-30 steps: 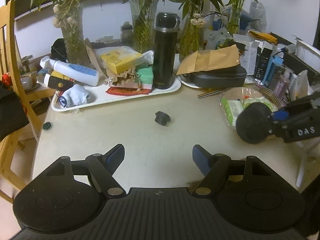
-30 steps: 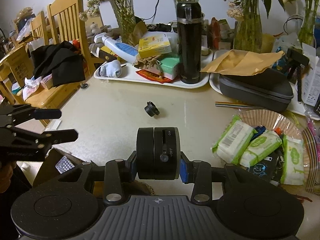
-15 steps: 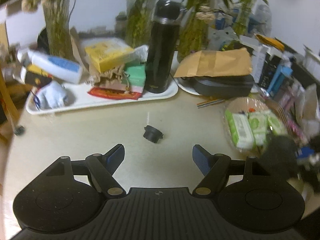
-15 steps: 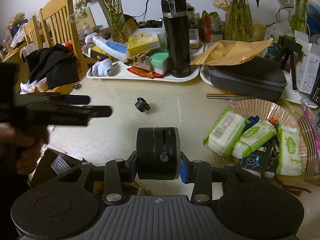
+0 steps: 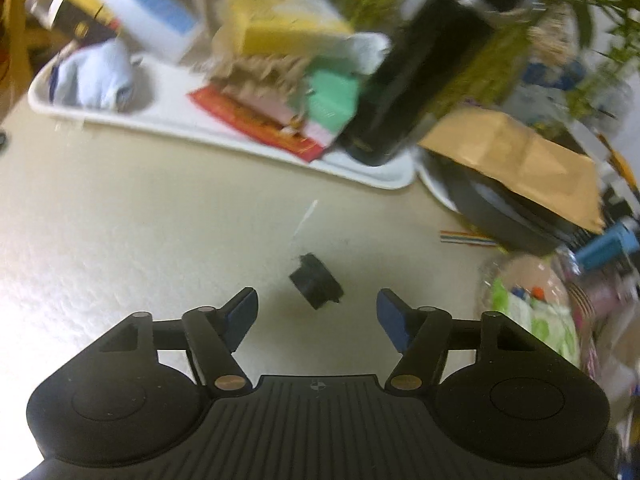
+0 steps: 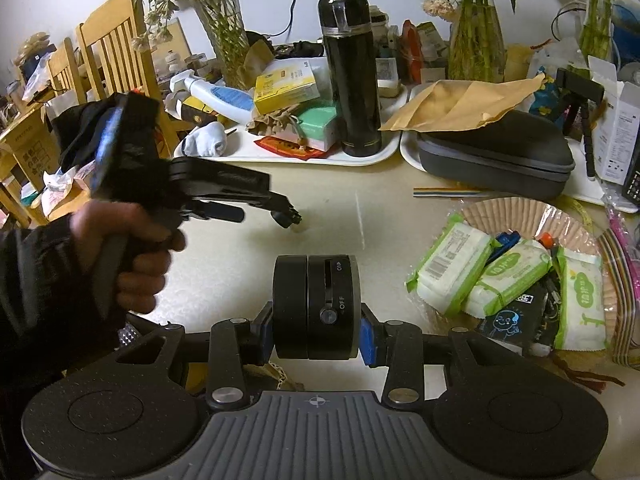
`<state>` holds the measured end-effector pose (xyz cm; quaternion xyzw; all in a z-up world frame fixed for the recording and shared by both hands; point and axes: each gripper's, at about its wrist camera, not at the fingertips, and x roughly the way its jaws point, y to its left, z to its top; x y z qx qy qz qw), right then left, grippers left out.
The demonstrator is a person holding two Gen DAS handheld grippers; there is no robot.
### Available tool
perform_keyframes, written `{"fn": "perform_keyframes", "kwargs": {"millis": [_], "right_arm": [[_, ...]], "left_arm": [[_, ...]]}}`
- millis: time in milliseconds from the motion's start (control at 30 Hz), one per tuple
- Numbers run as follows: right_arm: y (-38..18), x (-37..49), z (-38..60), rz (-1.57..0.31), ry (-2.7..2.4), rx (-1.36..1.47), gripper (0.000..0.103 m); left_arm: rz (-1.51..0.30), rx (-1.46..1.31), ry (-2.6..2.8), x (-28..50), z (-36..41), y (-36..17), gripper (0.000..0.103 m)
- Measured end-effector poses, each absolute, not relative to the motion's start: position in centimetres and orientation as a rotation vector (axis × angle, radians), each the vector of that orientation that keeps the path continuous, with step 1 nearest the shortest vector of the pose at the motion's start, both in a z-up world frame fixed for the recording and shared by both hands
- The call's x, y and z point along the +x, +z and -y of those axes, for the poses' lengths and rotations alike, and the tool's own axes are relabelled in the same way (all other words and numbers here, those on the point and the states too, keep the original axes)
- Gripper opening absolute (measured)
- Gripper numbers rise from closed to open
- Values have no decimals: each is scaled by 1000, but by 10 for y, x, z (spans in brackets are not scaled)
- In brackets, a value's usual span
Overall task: Organize rigid objects
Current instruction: 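Move the left gripper to the small black knob and close on it while the right holds the cylinder, then carry the black cylinder with the right gripper and the knob with the left toward the box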
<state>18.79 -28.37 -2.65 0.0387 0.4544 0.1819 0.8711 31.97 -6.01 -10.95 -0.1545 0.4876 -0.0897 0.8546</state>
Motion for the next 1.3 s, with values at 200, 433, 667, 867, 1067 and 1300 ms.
{"fn": "perform_keyframes", "kwargs": {"millis": [200, 433, 667, 867, 1067, 1300], "right_arm": [[-28, 187, 283, -957, 388, 81, 43], [-28, 188, 283, -958, 385, 83, 43], [-29, 190, 284, -961, 378, 87, 43], [-31, 194, 283, -963, 363, 90, 43], [-33, 196, 281, -976, 361, 96, 43], [-33, 197, 278, -975, 355, 96, 43]], "left_arm": [[-1081, -437, -138, 336, 55, -124, 47], [-1113, -532, -145, 346, 47, -131, 21], [-1090, -472, -184, 338, 45, -117, 21], [-1076, -408, -219, 327, 43, -103, 21], [-1060, -337, -221, 311, 40, -88, 21], [-1039, -262, -207, 292, 36, -70, 21]]}}
